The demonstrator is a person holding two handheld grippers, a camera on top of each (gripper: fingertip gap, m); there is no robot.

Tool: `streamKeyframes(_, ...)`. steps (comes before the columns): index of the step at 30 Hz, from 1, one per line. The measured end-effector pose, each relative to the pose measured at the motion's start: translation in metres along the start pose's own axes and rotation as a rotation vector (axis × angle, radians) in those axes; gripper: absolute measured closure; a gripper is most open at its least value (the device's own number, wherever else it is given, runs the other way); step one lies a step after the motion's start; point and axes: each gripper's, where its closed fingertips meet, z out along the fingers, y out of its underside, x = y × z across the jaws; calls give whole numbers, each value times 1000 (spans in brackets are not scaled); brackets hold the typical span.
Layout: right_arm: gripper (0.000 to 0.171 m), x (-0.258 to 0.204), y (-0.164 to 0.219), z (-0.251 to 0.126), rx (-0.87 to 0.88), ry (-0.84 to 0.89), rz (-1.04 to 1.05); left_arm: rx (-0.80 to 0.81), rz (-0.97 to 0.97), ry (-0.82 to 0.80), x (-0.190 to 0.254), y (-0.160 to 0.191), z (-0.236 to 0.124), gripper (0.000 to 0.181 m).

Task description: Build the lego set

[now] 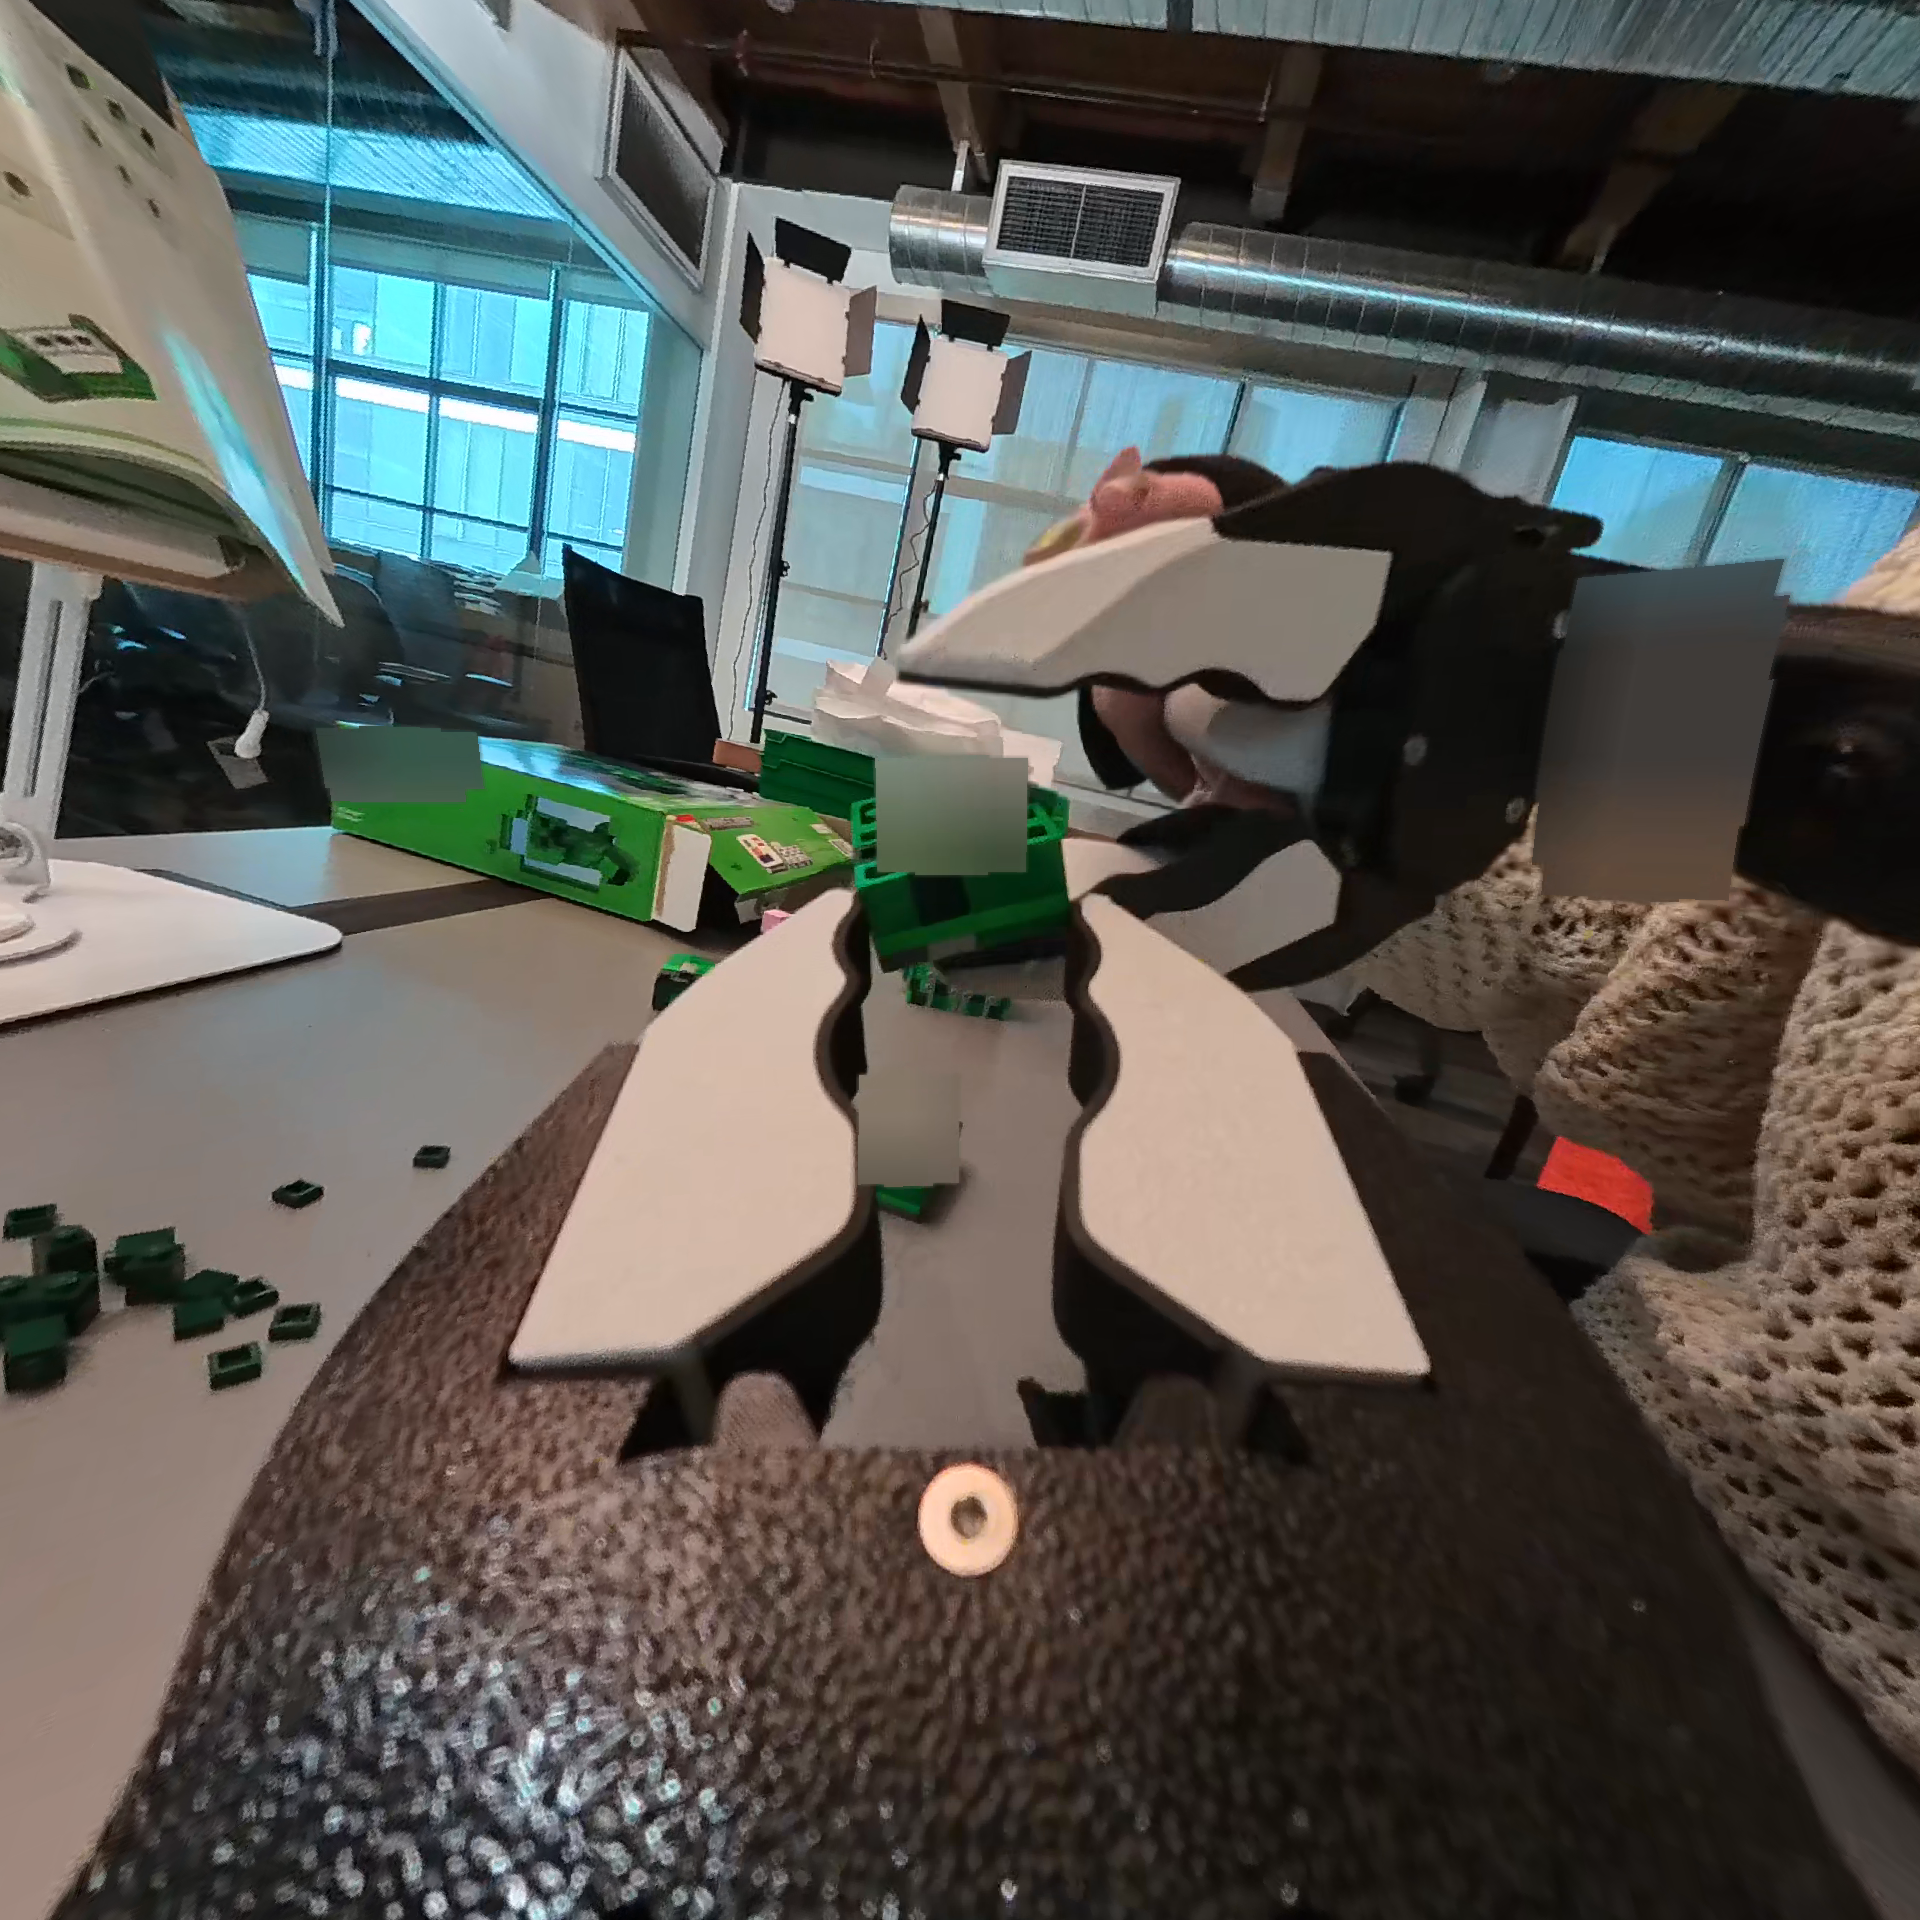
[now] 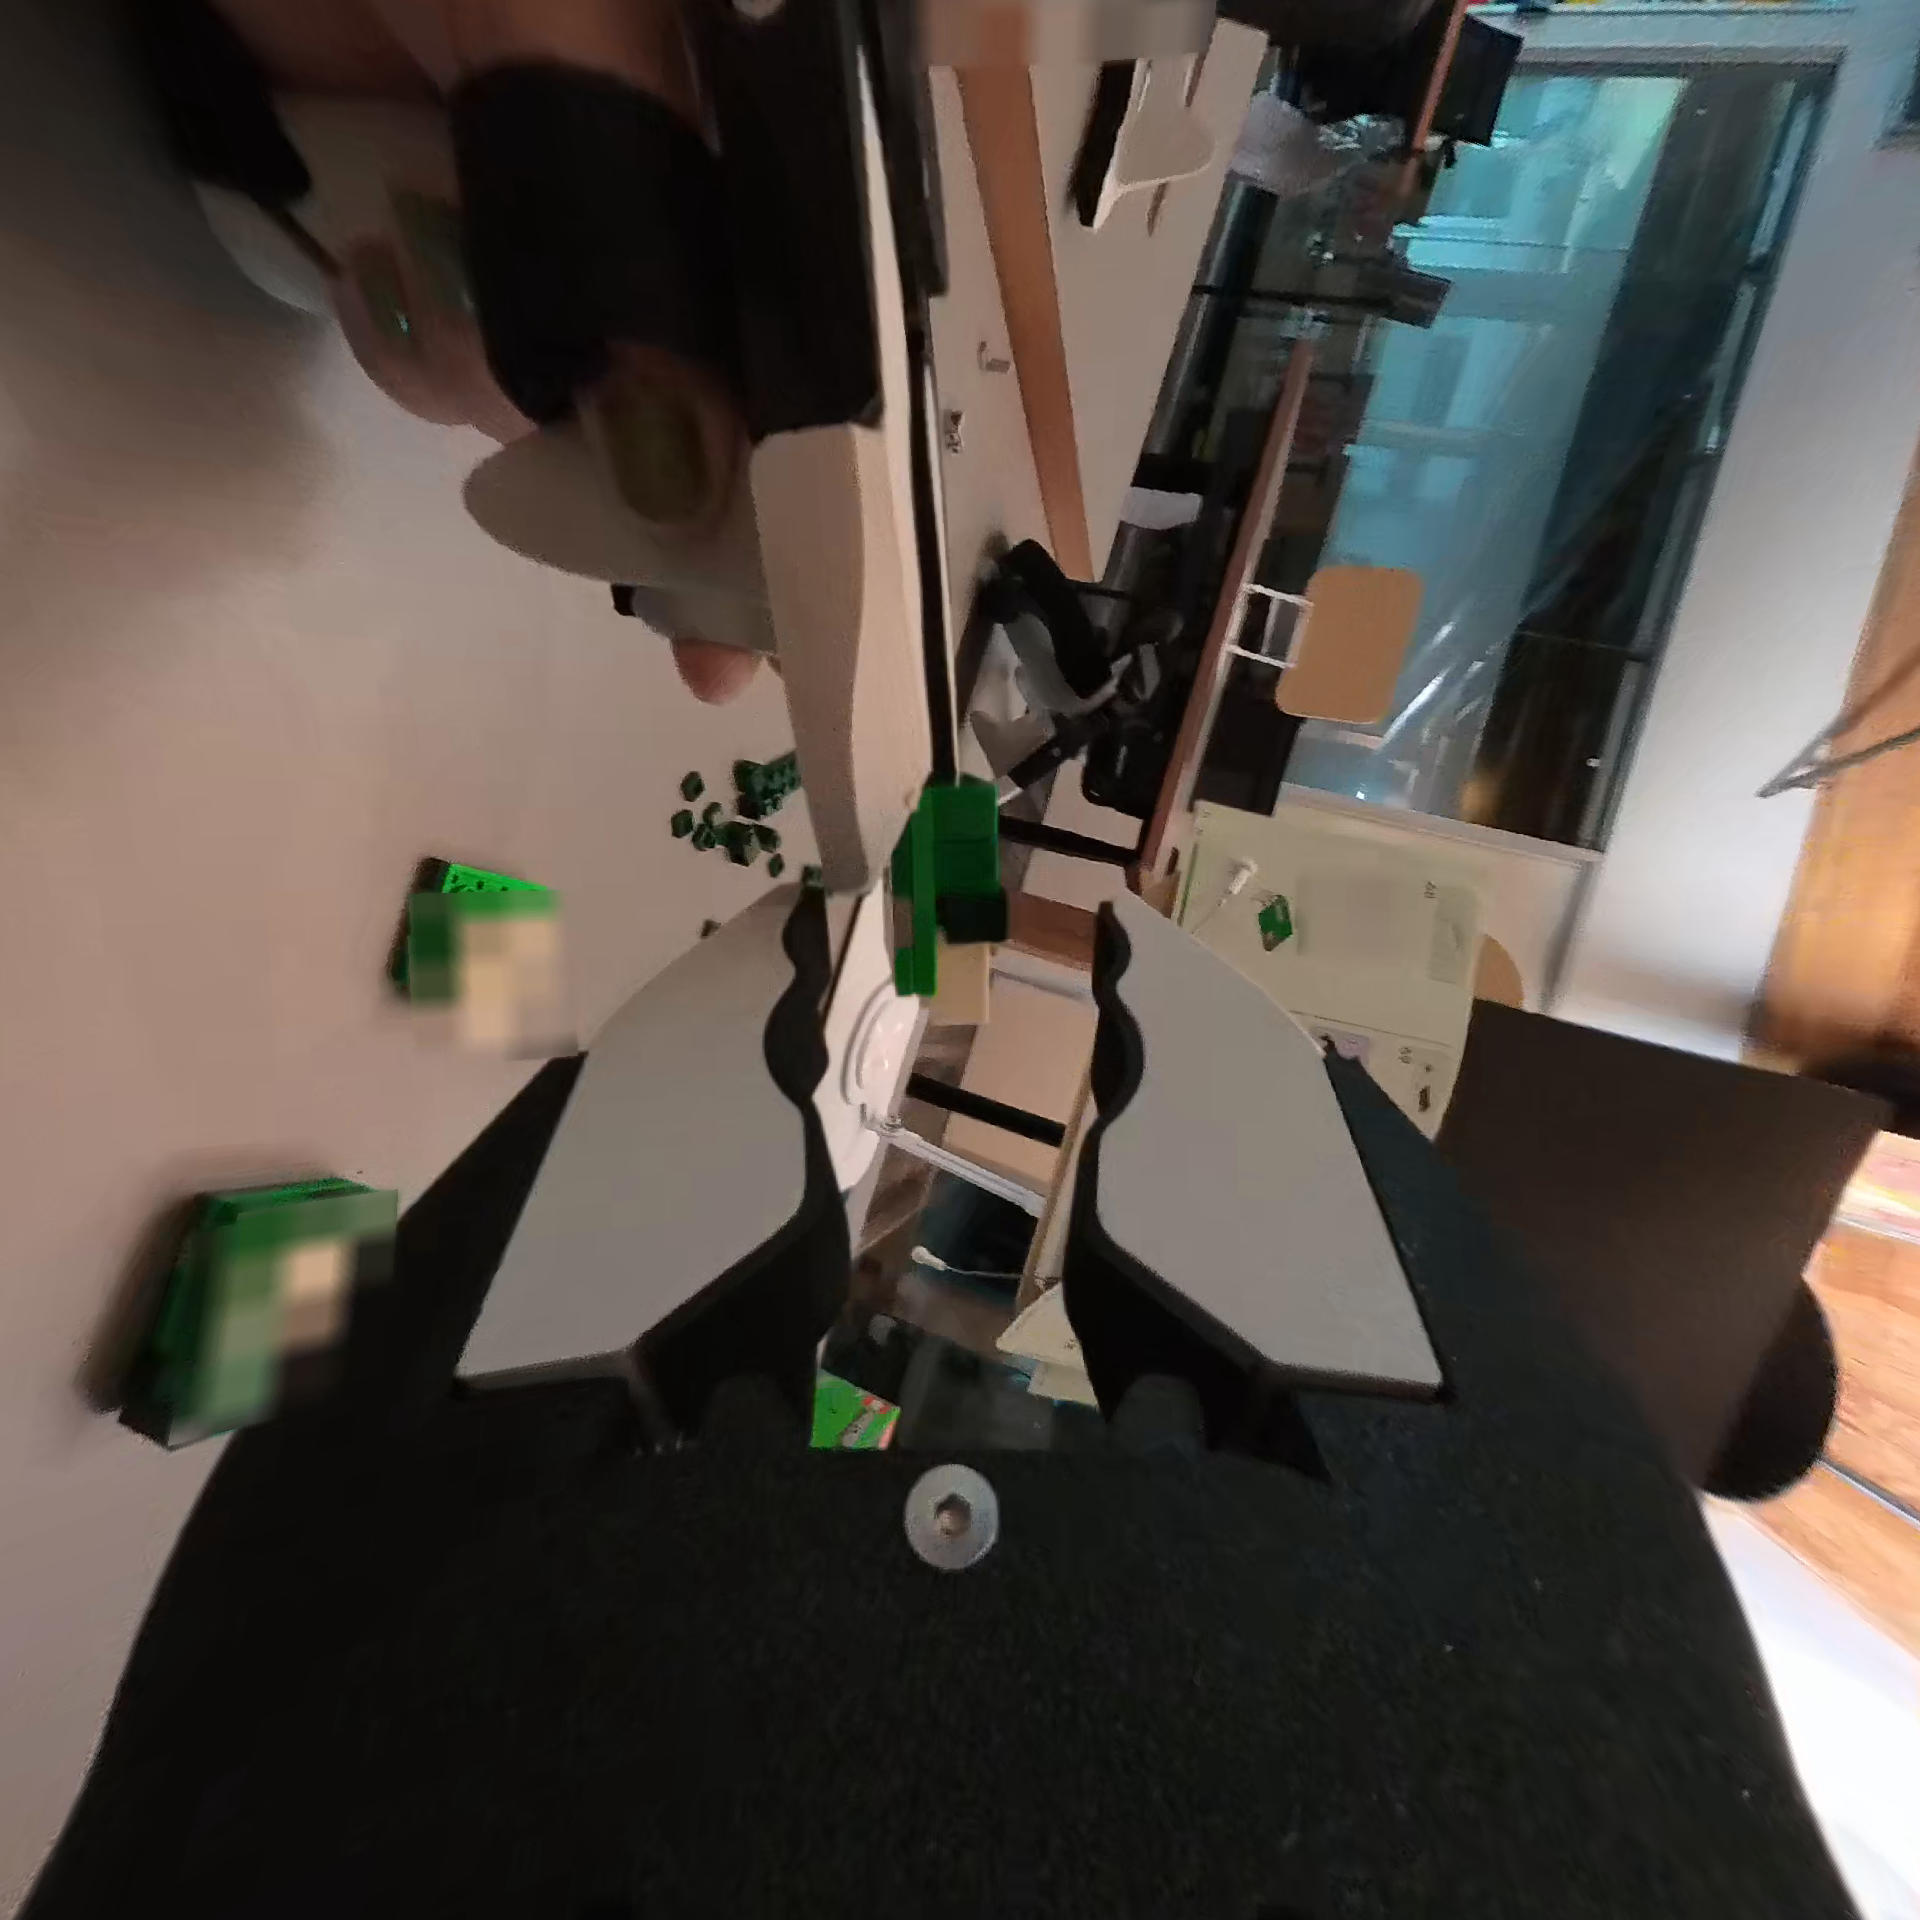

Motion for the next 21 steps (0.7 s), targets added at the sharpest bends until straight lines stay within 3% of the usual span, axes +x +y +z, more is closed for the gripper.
streamKeyframes(9, 146, -1, 4, 8, -57, 49, -62, 1, -2, -14, -2, 0, 0, 146)
streamKeyframes(21, 152, -5, 8, 8, -75, 60, -60, -52, 41, -45, -4, 8, 1, 146)
